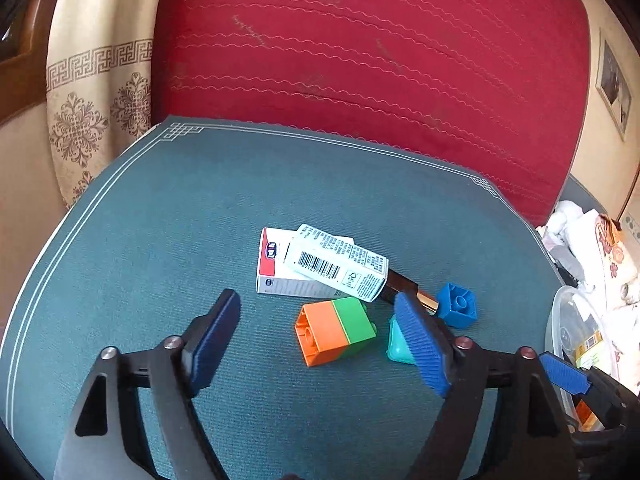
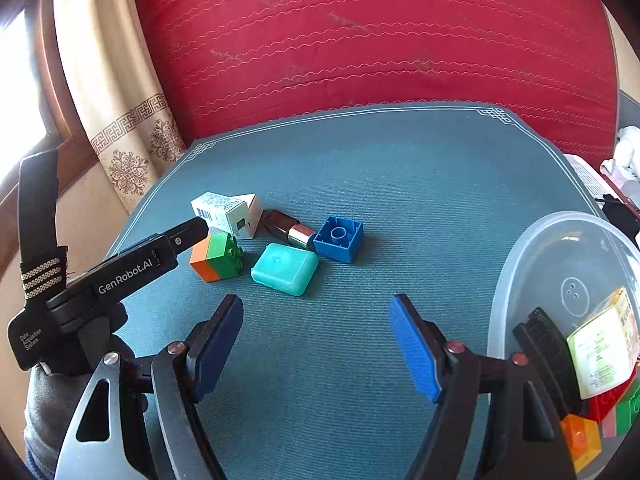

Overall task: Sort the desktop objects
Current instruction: 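Grasp the white medicine box with the left tool while the right tool approaches the blue brick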

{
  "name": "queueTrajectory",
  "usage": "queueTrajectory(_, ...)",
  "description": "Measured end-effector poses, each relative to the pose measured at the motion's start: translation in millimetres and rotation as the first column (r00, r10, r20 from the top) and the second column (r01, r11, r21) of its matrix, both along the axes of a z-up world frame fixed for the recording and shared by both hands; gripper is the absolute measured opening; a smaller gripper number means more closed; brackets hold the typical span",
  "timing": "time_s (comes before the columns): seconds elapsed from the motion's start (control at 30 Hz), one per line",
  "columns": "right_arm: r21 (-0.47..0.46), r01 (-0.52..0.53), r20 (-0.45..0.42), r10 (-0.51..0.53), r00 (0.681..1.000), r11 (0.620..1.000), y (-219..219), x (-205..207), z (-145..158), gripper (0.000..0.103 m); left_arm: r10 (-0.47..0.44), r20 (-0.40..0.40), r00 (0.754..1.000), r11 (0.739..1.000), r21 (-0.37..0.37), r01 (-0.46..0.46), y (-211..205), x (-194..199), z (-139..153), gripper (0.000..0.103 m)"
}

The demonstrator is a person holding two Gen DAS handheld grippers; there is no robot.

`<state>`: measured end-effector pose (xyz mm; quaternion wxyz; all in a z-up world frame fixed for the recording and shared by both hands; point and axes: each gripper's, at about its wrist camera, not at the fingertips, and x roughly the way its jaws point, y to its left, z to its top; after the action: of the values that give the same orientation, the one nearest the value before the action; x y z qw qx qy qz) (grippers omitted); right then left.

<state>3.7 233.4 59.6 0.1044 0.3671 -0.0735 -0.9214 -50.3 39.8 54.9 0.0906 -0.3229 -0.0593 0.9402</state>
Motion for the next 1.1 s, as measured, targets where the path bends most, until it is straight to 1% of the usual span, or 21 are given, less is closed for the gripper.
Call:
queueTrajectory(0.1,-0.001,-0.013,0.011,0.013,1.000,1.000,-4,-3,-4,0.079,-0.045,-0.035,0.998,0.995,-0.091,0.041,14,-4,6,0.091)
queueTrajectory(0.17,-0.003,-0.019,0.016,0.019,1.000,1.000,-5,-4,-7,0.079,-0.067,-0.044,0.997,0.988,-0.141,0.060,23,-8,7,0.097)
queueTrajectory(0.2,-0.005,-0.022,0.018,0.022,1.000,1.000,-6,-4,-8,0.079,-0.074,-0.045,0.996,0.986,-0.155,0.066,25,-11,6,0.099)
queueTrajectory(0.37,-0.011,-0.029,0.028,0.029,0.999,1.000,-8,-8,-12,0.079,-0.074,-0.004,0.997,0.979,-0.192,0.071,24,-36,-1,0.099)
queueTrajectory(0.47,-0.013,-0.030,0.038,0.030,0.999,0.999,-9,-11,-16,0.079,-0.075,-0.003,0.997,0.980,-0.184,0.073,22,-43,-4,0.097)
queueTrajectory(0.57,-0.015,-0.031,0.048,0.031,0.998,0.999,-9,-14,-19,0.079,-0.089,0.005,0.996,0.984,-0.153,0.089,21,-48,-5,0.082)
queueTrajectory(0.6,-0.017,-0.032,0.052,0.033,0.998,0.999,-10,-15,-20,0.079,-0.094,0.011,0.996,0.986,-0.137,0.094,19,-52,-7,0.072)
queueTrajectory(0.63,-0.022,-0.033,0.058,0.034,0.998,0.999,-9,-17,-21,0.079,-0.094,0.011,0.995,0.987,-0.129,0.095,19,-52,-8,0.069)
queueTrajectory(0.8,-0.034,-0.015,0.077,0.018,0.997,0.999,-8,-25,-26,0.079,-0.100,-0.023,0.995,0.985,-0.140,0.096,17,-42,-10,0.068)
queueTrajectory(1.03,-0.037,0.063,0.083,-0.059,0.995,0.997,0,-45,-26,0.079,-0.077,-0.057,0.995,0.990,-0.121,0.070,8,-34,0,0.068)
queueTrajectory(1.07,-0.037,0.075,0.081,-0.072,0.994,0.997,1,-49,-26,0.078,-0.072,-0.058,0.996,0.991,-0.117,0.064,6,-34,1,0.068)
queueTrajectory(1.1,-0.034,0.085,0.079,-0.082,0.993,0.996,1,-53,-26,0.073,-0.067,-0.058,0.996,0.992,-0.113,0.060,4,-34,1,0.068)
